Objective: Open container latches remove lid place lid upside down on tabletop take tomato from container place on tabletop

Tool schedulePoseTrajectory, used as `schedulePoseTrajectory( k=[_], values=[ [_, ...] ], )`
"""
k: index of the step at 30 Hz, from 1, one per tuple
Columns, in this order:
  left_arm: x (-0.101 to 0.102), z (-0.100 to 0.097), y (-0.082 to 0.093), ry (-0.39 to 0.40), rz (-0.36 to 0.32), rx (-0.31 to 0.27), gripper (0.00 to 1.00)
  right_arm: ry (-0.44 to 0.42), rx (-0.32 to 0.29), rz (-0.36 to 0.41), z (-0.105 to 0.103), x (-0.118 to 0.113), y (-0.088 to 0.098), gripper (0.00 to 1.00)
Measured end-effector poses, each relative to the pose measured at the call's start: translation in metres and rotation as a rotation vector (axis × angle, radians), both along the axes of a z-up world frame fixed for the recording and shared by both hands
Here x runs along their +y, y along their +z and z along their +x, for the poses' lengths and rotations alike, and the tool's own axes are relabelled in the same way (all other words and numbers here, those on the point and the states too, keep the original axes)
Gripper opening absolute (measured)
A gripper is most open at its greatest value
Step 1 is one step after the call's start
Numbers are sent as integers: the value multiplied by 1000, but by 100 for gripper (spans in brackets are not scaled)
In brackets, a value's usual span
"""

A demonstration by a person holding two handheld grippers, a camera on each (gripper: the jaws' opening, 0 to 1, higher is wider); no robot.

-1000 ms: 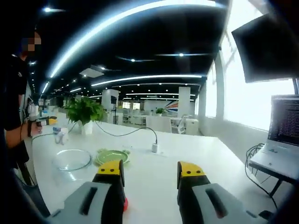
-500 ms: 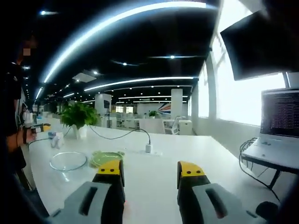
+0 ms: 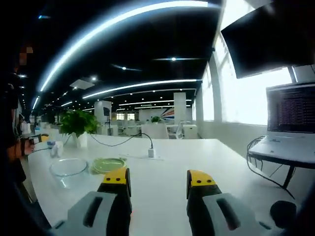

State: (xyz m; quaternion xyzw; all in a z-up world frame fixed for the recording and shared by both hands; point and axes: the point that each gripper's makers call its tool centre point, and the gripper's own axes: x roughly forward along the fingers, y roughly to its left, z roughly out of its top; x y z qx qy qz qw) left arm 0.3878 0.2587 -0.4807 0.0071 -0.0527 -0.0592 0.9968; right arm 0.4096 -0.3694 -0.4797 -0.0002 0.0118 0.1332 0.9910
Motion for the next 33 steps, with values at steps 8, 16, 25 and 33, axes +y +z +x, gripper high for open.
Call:
schedulePoseTrajectory(
  k=[8, 16, 25, 33],
  values=[
    [-2, 0, -1, -6, 0, 0, 38, 1, 7, 7, -1, 0, -6, 40],
    [-2, 0, 5, -5, 1, -10, 38, -4, 0, 14, 0, -3, -4, 40],
    [-4, 0, 4, -8, 9, -7, 37, -10, 8, 12, -4, -6, -8, 40],
    [-3, -1, 9, -1, 10, -18, 37, -19, 4, 12, -6, -12, -5, 40]
  ],
)
